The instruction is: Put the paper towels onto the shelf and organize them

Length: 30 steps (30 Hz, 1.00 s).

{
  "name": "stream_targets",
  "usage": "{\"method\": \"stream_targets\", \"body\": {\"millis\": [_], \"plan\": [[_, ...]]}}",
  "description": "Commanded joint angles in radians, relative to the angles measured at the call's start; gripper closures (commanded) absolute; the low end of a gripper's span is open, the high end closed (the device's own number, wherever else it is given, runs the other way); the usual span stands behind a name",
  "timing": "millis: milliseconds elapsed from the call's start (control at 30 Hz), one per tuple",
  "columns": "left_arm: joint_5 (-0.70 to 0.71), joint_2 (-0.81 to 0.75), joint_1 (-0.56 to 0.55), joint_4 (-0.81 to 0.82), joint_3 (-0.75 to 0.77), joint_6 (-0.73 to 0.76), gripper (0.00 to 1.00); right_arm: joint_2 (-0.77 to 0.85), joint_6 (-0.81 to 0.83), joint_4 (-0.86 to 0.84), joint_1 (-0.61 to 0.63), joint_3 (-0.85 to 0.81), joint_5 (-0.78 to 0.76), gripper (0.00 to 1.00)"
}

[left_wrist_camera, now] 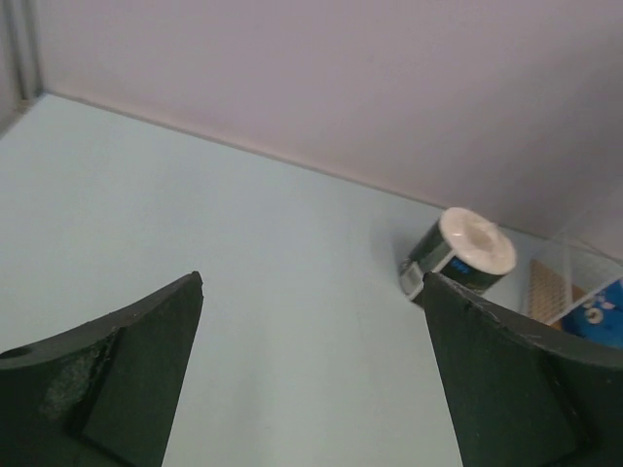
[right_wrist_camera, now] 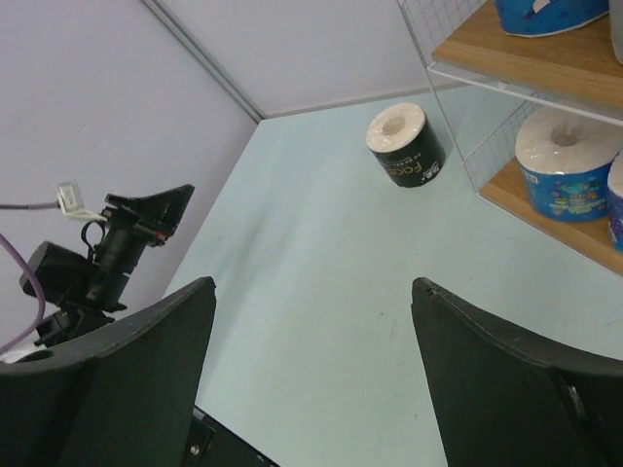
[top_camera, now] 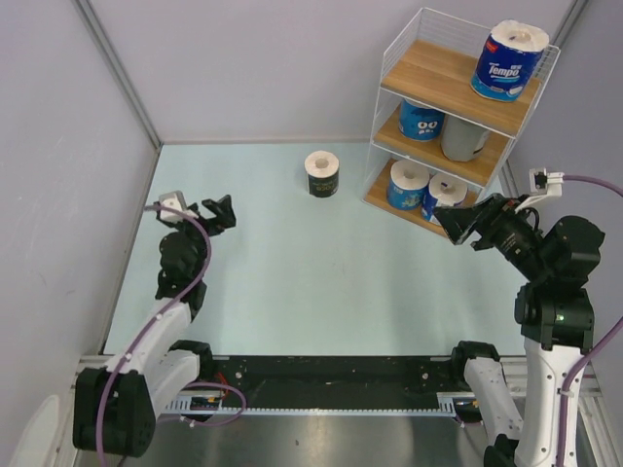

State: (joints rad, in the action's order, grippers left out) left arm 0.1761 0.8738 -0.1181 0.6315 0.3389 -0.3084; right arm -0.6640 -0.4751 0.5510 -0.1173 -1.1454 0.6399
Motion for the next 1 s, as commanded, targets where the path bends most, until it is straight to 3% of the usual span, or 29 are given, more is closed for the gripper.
{"method": "stream_targets", "body": {"millis": [0,100,267,400,500,533,633,967], "plan": [[-0.278,0.128,0.035,-0.007,0.171,-0.199,0.00,0.009,0.032,0.024,0.008,0.004,0.009,0.14],[-0.376,0.272,0.055,0.065,0.244,-0.320,0.00,0.012,0.050,0.056,0.021,0.012,-0.023,0.14],[-0.685,0.609,0.113,0.400,0.334,-0.581,0.00,0.027,0.053,0.073,0.021,0.047,-0.039,0.14],[-0.767,0.841,0.095,0.525,0.513,-0.725,0.00,0.030,0.043,0.070,0.021,0.084,-0.048,0.14],[-0.727,0.922,0.026,0.372,0.677,-0.668,0.00,0.029,0.049,0.081,0.021,0.088,-0.045,0.14],[-0.701,0.930,0.003,0.188,0.727,-0.546,0.00,0.029,0.053,0.082,0.021,0.095,-0.049,0.13],[-0.525,0.952,-0.089,-0.126,0.915,-0.339,0.00,0.035,0.053,0.090,0.021,0.111,-0.066,0.14],[-0.299,1.082,-0.163,-0.506,1.244,-0.133,0.00,0.043,0.023,0.052,0.021,0.171,-0.055,0.14]]}}
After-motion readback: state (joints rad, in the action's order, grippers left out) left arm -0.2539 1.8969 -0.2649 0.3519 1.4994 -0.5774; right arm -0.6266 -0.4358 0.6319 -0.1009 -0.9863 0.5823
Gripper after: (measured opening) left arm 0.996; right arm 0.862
